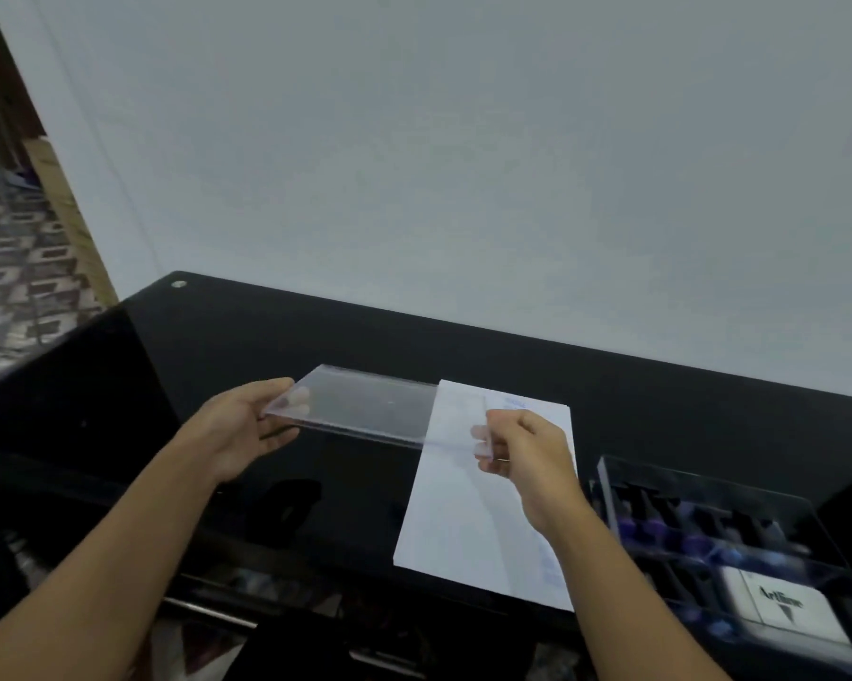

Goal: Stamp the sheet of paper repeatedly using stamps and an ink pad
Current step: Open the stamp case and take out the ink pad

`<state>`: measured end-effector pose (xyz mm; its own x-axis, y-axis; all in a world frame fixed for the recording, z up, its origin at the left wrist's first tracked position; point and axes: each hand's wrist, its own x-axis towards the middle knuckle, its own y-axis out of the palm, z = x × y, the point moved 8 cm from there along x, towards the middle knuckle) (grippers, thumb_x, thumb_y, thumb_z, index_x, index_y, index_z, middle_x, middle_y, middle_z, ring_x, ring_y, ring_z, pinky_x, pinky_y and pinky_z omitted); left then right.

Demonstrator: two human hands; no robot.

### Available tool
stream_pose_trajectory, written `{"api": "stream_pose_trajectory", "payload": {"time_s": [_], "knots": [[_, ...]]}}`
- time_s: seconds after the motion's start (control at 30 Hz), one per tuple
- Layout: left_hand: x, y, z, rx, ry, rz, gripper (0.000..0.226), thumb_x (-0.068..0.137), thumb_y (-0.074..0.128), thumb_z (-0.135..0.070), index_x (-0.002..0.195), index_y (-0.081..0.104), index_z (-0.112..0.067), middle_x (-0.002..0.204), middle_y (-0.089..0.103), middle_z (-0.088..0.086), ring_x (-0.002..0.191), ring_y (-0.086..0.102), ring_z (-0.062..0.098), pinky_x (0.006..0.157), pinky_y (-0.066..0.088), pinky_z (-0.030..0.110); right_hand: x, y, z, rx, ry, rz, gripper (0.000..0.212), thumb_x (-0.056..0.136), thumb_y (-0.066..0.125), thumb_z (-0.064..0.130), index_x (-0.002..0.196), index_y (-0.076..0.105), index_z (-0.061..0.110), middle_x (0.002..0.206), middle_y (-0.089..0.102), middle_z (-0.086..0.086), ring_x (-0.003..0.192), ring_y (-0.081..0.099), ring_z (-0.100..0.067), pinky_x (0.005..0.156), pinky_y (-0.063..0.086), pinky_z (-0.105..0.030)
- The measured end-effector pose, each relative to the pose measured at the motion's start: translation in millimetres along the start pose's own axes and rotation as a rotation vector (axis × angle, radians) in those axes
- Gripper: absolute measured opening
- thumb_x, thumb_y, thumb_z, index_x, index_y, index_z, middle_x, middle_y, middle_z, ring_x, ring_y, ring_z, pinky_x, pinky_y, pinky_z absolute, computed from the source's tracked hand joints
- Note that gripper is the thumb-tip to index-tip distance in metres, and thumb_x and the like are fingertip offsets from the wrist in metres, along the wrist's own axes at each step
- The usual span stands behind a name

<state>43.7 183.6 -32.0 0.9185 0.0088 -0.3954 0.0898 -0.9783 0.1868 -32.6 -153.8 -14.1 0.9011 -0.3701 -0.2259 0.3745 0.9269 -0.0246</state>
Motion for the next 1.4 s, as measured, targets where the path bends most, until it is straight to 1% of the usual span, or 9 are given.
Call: {"api": "stream_pose_trajectory", "payload": {"time_s": [0.17, 0.27, 0.37, 0.47, 0.67, 0.8, 0.97, 1.13, 1.4], "knots": [[40.6, -13.3, 0.5, 0.219, 0.022, -0.134, 0.025, 0.081, 0.075, -0.007, 0.106, 0.071, -0.008, 0.088, 0.074, 0.008, 0.077, 0.068, 0.018, 0.065, 0.052, 0.033, 22.8, 32.4, -14.7, -0.173, 0.033, -0.006, 0.020, 0.090, 0.070, 0.010, 0.108, 0.063, 0.013, 0.093, 0.071, -0.010, 0.075, 0.069, -0.020, 0.070, 0.060, -0.032], [64.1, -19.7, -5.2, 0.315, 0.076, -0.210, 0.016, 0.083, 0.067, -0.001, 0.096, 0.074, -0.007, 0.076, 0.068, 0.009, 0.065, 0.059, 0.018, 0.052, 0.046, 0.031, 39.7, 53.9, -17.8, -0.240, 0.016, 0.010, 0.004, 0.091, 0.065, 0.007, 0.095, 0.068, 0.005, 0.089, 0.069, -0.015, 0.072, 0.067, -0.021, 0.071, 0.059, -0.034], [83.6, -29.2, -9.9, 0.412, 0.118, -0.283, 0.014, 0.079, 0.065, -0.005, 0.085, 0.077, -0.012, 0.076, 0.074, 0.008, 0.067, 0.068, 0.025, 0.064, 0.058, 0.041, 59.4, 69.4, -25.5, -0.235, 0.056, -0.010, 0.014, 0.089, 0.055, 0.002, 0.087, 0.064, -0.008, 0.080, 0.059, -0.017, 0.069, 0.057, -0.024, 0.066, 0.056, -0.036], [100.3, -35.3, -10.7, 0.471, 0.126, -0.309, 0.011, 0.073, 0.067, -0.013, 0.077, 0.077, -0.015, 0.078, 0.075, 0.007, 0.073, 0.070, 0.028, 0.069, 0.058, 0.043, 73.1, 84.9, -35.2, -0.202, 0.146, -0.011, 0.014, 0.077, 0.051, 0.004, 0.069, 0.061, 0.008, 0.078, 0.059, -0.016, 0.067, 0.052, -0.025, 0.058, 0.050, -0.034], [110.7, -30.6, -12.6, 0.478, 0.108, -0.357, 0.017, 0.069, 0.061, -0.017, 0.074, 0.070, -0.003, 0.073, 0.066, 0.011, 0.066, 0.059, 0.026, 0.062, 0.046, 0.036, 86.1, 94.1, -41.4, -0.259, 0.197, -0.018, 0.011, 0.081, 0.054, 0.008, 0.082, 0.064, 0.005, 0.077, 0.060, -0.011, 0.066, 0.055, -0.024, 0.059, 0.048, -0.033], [110.3, -23.4, -12.1, 0.544, 0.118, -0.366, 0.012, 0.075, 0.062, -0.019, 0.073, 0.070, -0.011, 0.078, 0.067, 0.008, 0.073, 0.061, 0.027, 0.070, 0.049, 0.035, 88.7, 96.4, -43.8, -0.306, 0.195, 0.005, 0.013, 0.083, 0.053, 0.010, 0.087, 0.063, 0.003, 0.079, 0.056, -0.011, 0.067, 0.053, -0.023, 0.059, 0.045, -0.033], [113.2, -25.9, -6.7, 0.630, 0.091, -0.360, 0.019, 0.072, 0.060, -0.035, 0.077, 0.072, -0.021, 0.090, 0.070, 0.002, 0.095, 0.063, 0.031, 0.091, 0.053, 0.044, 84.0, 99.0, -38.9, -0.364, 0.167, 0.051, 0.014, 0.082, 0.049, 0.008, 0.070, 0.043, 0.010, 0.068, 0.042, -0.009, 0.061, 0.039, -0.024, 0.060, 0.037, -0.035], [107.1, -23.1, -7.9, 0.686, 0.127, -0.375, 0.017, 0.077, 0.060, -0.036, 0.072, 0.066, -0.021, 0.090, 0.068, 0.002, 0.098, 0.061, 0.030, 0.093, 0.051, 0.046, 78.8, 101.1, -34.5, -0.411, 0.124, 0.078, 0.031, 0.083, 0.047, 0.004, 0.061, 0.029, 0.016, 0.059, 0.028, -0.002, 0.055, 0.026, -0.020, 0.057, 0.029, -0.033], [87.8, -7.9, -20.5, 0.836, 0.185, -0.382, 0.018, 0.084, 0.058, -0.033, 0.094, 0.066, -0.020, 0.090, 0.065, -0.002, 0.091, 0.060, 0.023, 0.083, 0.052, 0.038, 70.1, 91.4, -29.2, -0.410, 0.075, 0.090, 0.011, 0.083, 0.049, 0.009, 0.073, 0.050, 0.005, 0.076, 0.045, -0.011, 0.071, 0.043, -0.024, 0.063, 0.043, -0.036]]}}
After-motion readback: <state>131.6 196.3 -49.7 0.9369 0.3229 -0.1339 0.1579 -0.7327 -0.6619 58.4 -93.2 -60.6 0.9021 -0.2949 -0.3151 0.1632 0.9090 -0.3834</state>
